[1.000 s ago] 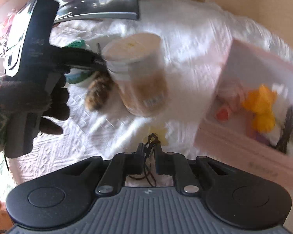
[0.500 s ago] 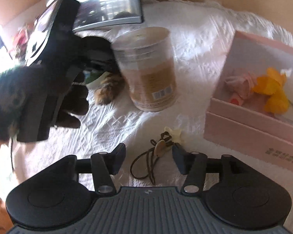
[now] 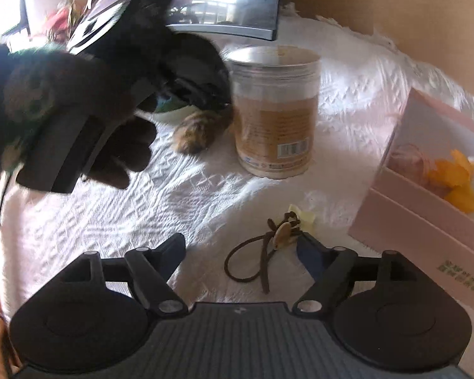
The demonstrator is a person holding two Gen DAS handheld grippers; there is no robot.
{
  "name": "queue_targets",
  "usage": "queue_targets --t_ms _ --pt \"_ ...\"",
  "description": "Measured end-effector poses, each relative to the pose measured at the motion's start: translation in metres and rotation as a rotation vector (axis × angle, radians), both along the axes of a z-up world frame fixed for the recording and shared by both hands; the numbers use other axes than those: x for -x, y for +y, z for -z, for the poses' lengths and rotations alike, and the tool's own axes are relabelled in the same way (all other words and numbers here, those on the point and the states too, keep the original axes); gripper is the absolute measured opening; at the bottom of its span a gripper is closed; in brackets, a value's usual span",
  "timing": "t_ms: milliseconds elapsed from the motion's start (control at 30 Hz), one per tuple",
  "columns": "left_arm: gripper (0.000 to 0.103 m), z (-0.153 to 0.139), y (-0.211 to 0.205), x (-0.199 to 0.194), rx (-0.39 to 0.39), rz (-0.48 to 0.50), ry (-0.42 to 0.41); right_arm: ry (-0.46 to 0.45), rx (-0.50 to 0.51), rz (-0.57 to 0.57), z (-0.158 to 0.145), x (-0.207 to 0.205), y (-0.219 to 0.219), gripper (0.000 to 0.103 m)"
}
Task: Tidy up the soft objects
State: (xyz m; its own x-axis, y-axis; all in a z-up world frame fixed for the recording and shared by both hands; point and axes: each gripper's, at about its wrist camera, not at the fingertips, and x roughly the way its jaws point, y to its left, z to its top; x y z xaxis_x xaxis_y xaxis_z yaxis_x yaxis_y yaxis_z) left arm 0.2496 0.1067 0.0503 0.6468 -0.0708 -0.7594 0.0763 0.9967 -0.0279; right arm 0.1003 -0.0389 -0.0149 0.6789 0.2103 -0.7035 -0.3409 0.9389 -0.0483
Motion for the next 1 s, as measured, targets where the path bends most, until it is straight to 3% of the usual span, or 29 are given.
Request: queue_targets --t_ms 133,300,533,667,833,1000 --pt "0.016 0.001 0.001 -0.003 0.016 -0.013 -0.006 -0.003 -0.004 0.001 0.0 0.0 -0.002 0.079" --pt "0.015 0.005 0.003 0.009 -0.011 0.073 -0.061 -0.004 -0.015 -0.006 0.002 -0.001 -0.002 0.084" --pt "0.006 -0.003 0.013 0.019 0.07 0.074 -0.069 0.016 -0.057 0.002 0.004 -0.003 -0.002 0.096" --pt "0.005 -0.01 0.017 0.037 0.116 0.1 -0.092 0.025 -0.059 0.015 0.003 -0.002 -0.001 0.097" --pt "0.005 -0.018 0.023 0.061 0.143 0.13 -0.124 0.049 0.033 -0.041 0.003 -0.002 0.007 0.095" --pt "0.007 -0.029 0.035 0.07 0.143 0.06 -0.175 0.069 0.043 -0.024 -0.002 -0.001 0.011 0.092"
